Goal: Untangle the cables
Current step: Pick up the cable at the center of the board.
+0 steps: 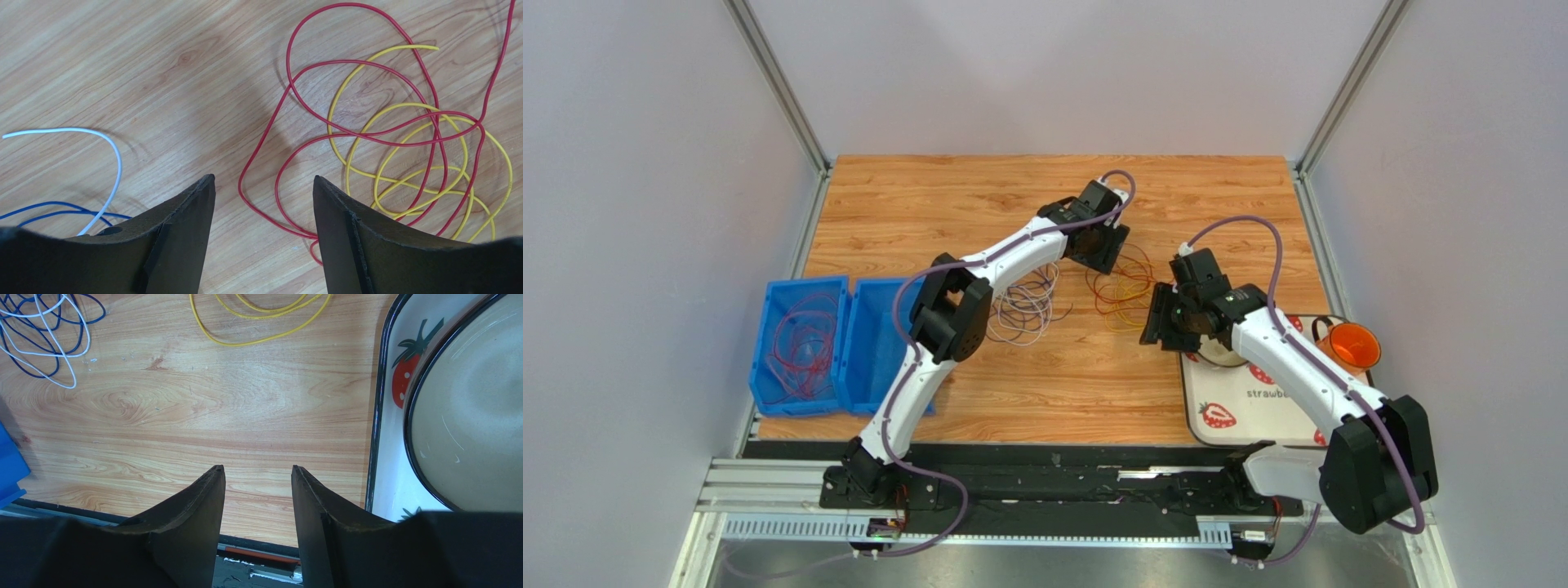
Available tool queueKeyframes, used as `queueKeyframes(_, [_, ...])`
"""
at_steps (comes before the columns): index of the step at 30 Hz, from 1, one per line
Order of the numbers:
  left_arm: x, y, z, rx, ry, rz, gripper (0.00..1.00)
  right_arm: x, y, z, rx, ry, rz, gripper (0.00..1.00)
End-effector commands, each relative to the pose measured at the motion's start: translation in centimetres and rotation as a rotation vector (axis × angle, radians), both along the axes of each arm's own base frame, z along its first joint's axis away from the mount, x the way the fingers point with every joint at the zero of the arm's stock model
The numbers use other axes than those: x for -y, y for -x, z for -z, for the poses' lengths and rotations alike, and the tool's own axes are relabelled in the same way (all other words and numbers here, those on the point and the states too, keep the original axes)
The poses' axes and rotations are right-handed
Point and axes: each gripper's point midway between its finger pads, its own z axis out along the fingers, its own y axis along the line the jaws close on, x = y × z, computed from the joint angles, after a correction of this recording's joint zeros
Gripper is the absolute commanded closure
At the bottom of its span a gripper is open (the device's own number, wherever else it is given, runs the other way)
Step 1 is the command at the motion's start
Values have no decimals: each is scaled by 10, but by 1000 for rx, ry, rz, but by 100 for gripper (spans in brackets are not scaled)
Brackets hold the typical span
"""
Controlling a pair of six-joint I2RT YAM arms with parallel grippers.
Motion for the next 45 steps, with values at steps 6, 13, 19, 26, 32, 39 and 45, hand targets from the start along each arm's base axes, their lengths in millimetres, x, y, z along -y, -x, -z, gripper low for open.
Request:
queueKeyframes(6, [8, -10, -5, -3, 47, -7, 43, 0, -6, 0, 32, -19, -24, 52])
queueKeyframes(13, [8, -13, -7, 2, 55, -12, 74, 2, -5, 2, 27, -22, -22, 52])
queueKeyframes(19, [8, -13, -17, 10, 63, -11, 100, 2, -4, -1, 35, -31, -22, 53])
queueKeyframes(26, [8, -4, -82, 51, 138, -4, 100, 2, 0, -7, 45, -39, -19, 53])
queueKeyframes(32, [7, 15, -165, 111, 258, 46, 100, 4, -2, -22, 81, -47, -7, 53])
queueKeyframes(39, [-2, 44, -268, 228, 400, 91, 100, 3, -3, -44, 124, -75, 6, 52])
queueKeyframes(45, [-10, 85, -354, 331, 529, 178, 100, 2, 0, -58, 157, -106, 22, 53])
